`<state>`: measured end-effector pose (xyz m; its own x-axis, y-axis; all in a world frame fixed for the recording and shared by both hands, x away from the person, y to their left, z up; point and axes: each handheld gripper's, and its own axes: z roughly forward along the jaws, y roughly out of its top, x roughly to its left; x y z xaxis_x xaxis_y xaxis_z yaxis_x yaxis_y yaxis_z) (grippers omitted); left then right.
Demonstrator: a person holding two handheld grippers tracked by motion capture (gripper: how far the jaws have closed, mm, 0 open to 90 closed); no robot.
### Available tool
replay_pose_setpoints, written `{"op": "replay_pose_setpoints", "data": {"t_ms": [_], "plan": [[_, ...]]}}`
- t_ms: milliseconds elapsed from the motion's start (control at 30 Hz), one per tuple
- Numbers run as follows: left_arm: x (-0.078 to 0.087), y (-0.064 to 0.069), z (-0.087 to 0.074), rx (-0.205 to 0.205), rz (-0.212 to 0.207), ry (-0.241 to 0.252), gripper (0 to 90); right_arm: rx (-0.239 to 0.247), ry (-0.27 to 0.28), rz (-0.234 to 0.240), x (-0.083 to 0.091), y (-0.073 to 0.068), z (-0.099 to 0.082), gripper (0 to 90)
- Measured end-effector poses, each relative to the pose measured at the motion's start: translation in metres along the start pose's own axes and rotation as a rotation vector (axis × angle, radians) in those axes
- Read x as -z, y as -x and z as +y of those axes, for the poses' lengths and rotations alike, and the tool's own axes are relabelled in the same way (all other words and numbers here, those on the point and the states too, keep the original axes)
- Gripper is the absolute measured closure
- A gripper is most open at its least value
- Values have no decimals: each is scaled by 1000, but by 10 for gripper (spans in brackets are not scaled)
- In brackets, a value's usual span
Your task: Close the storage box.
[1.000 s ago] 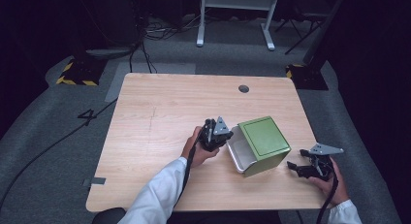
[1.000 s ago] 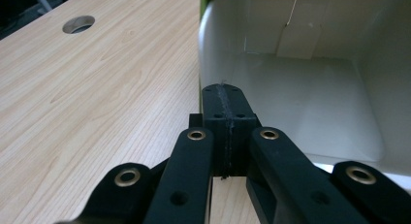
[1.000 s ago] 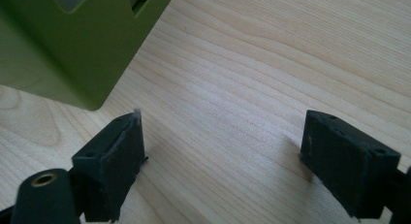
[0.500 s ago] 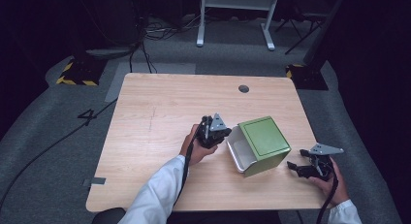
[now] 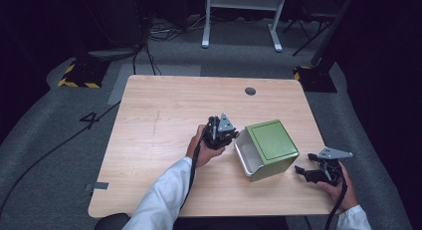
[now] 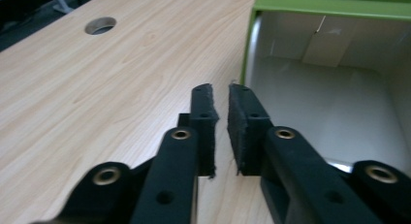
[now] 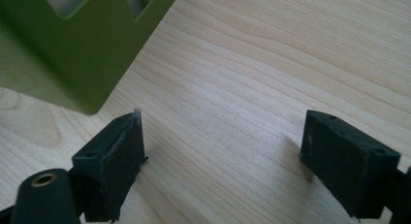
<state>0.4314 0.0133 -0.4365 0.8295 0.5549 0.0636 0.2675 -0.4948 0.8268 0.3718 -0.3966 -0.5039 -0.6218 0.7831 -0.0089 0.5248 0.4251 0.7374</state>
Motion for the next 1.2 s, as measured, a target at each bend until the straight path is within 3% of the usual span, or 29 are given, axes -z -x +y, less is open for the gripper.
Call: {"op": "replay_pose_setpoints", "data": {"t_ms": [167,267,300,400,433,500,633,800,1067,1200], "plan": [[21,-14,-5,11,16,0,666,0,0,0,0,0,0,158],[34,-22,-12,25,40,-8,536,0,0,0,0,0,0,158],[42,-25,-16,20,68,-24,515,0,0,0,0,0,0,157],[50,-28,-21,18,98,-39,456,0,0,0,0,0,0,158],[54,-29,-23,18,120,-49,369,0,0,0,0,0,0,158],[65,-33,-32,5,155,-75,322,0,0,0,0,0,0,158],[75,-37,-40,-1,161,-114,247,0,0,-1,0,0,0,158],[91,-39,-54,2,154,-148,197,1,0,-1,0,0,0,157],[109,-38,-80,-43,171,-223,172,-1,1,-2,0,0,0,157],[117,-39,-93,-56,151,-248,172,-1,1,-3,0,0,0,157]]}}
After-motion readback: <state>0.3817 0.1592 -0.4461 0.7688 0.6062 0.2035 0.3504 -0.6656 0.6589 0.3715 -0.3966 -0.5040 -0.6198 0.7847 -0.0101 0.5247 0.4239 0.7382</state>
